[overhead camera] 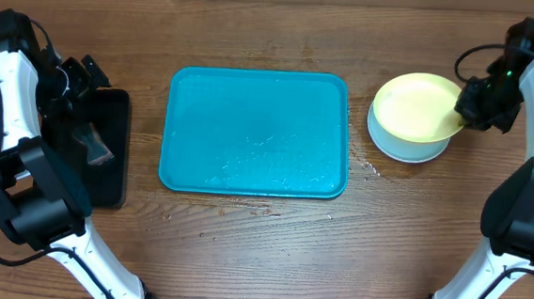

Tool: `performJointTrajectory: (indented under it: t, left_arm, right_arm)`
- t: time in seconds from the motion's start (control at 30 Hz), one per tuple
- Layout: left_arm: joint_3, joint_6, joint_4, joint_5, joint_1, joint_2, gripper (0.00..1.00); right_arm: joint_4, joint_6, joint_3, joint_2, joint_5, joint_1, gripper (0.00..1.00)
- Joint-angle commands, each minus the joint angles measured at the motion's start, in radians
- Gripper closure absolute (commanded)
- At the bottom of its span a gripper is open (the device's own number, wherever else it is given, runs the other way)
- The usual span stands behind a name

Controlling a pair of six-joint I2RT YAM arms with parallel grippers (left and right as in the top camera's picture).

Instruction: Clean dirty plates on tray and stack at the side

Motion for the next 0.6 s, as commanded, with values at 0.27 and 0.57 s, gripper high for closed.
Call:
performJointTrajectory:
  t: [0.27, 0.57]
  left_arm:
    - [0.018, -0.003, -0.002, 0.011, 0.004, -0.008, 0.0]
    - [0.018, -0.003, -0.002, 0.01, 0.004, -0.008, 0.0]
  right_arm:
    - [0.058, 0.084, -0.113, -0.011, 0.06, 0.0, 0.63]
    - [-0.039, 0.048, -0.113, -0.188, 0.038, 0.042, 0.0]
